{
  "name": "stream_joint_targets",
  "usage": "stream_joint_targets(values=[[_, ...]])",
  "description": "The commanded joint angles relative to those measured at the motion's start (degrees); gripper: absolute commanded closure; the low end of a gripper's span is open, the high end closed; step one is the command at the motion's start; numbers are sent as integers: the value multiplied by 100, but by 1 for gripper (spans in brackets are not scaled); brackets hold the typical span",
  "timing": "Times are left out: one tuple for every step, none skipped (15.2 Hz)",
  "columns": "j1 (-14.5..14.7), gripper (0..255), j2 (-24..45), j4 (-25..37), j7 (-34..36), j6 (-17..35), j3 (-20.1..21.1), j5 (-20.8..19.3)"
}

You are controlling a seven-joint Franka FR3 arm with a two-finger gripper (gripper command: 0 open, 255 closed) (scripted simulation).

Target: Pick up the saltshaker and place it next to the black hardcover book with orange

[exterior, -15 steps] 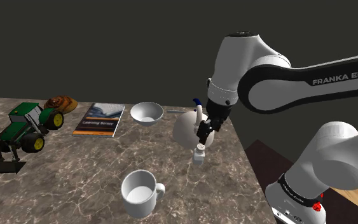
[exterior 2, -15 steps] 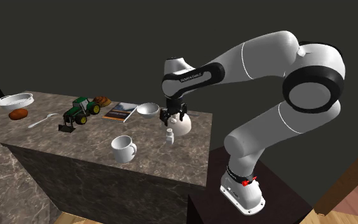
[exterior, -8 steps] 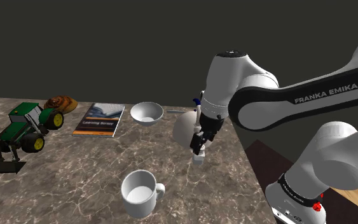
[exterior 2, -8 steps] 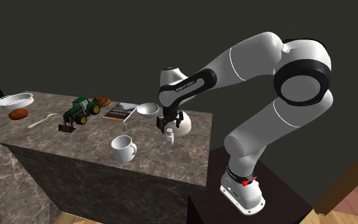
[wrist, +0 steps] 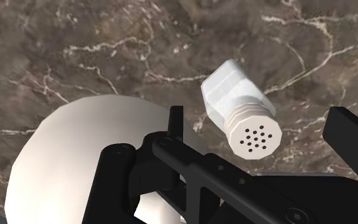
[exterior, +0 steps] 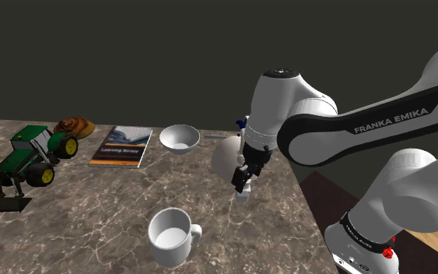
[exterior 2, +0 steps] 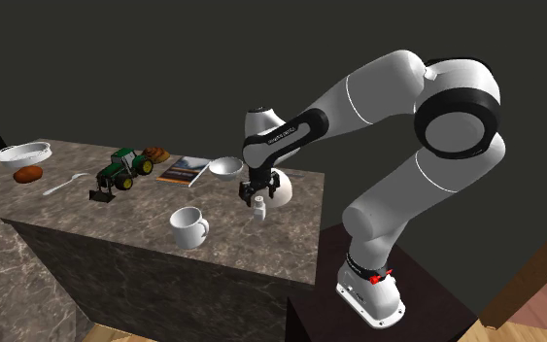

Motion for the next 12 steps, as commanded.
stream_joint_targets(values=[[0, 0, 0, 0, 0, 0, 0, 0], [0, 0, 0, 0, 0, 0, 0, 0], [0, 255, 0, 0, 0, 0, 0, 0], [0, 255, 0, 0, 0, 0, 0, 0], [0, 255, 0, 0, 0, 0, 0, 0], [0, 255, 0, 0, 0, 0, 0, 0], [0, 255, 0, 0, 0, 0, 0, 0], [0, 255, 0, 0, 0, 0, 0, 0], [0, 255, 0, 1, 0, 0, 0, 0], [0, 255, 0, 1, 0, 0, 0, 0], [0, 255, 0, 1, 0, 0, 0, 0], [0, 255, 1, -1, 0, 1, 0, 0]])
